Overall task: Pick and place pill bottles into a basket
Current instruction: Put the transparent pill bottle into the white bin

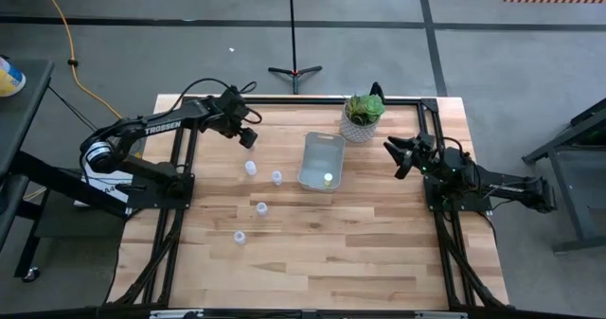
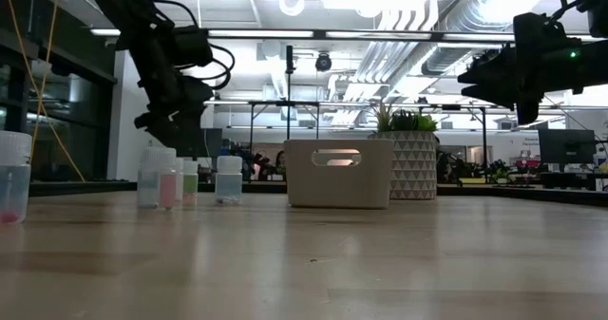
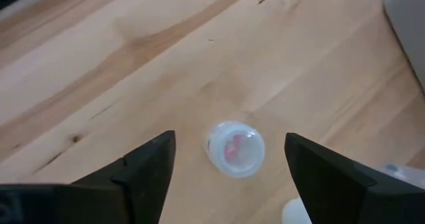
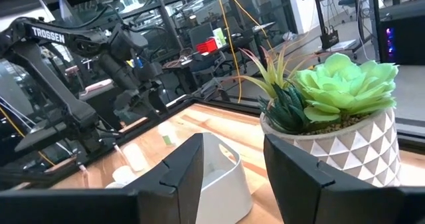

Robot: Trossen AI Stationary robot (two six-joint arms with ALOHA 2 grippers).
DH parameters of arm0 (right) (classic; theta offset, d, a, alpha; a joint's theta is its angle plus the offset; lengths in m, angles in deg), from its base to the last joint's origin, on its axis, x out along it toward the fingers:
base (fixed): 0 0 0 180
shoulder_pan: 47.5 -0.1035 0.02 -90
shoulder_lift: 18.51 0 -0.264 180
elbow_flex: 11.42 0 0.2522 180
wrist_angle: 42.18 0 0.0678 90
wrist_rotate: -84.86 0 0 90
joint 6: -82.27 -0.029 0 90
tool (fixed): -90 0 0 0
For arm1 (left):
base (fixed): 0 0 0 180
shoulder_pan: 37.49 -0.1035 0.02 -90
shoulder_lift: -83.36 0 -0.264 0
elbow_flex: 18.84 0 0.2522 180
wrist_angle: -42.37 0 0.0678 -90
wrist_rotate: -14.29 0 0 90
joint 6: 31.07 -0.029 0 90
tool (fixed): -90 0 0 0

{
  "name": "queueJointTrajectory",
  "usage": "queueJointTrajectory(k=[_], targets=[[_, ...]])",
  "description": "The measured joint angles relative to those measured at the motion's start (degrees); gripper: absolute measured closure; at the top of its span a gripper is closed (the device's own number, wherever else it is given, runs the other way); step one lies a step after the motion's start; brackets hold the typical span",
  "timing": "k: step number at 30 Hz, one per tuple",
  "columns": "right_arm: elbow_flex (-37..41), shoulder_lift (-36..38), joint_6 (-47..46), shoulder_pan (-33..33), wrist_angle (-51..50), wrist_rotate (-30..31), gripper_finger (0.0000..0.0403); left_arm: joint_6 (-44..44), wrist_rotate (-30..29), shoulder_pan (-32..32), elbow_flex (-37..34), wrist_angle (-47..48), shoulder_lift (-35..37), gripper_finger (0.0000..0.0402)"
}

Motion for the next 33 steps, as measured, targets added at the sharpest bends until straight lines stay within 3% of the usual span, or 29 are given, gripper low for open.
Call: queueJointTrajectory(k=[5,9,24,33], targets=[[0.0,0.0,0.0,0.0,0.0,0.1,0.0253,0.0,1.0,0.3,-0.4,-0.3,0.0,0.0092],[0.0,0.0,0.0,0.0,0.0,0.1,0.0253,0.0,-2.7,0.9,-1.8,0.0,0.0,0.0092],[0.0,0.0,1.6,0.0,0.0,0.3,0.0253,-0.1,-0.3,0.9,-2.5,-3.0,-0.1,0.0092],[0.0,0.0,2.8,0.0,0.0,0.8,0.0254,0.0,1.5,0.9,-2.5,-3.1,-5.7,0.0092]])
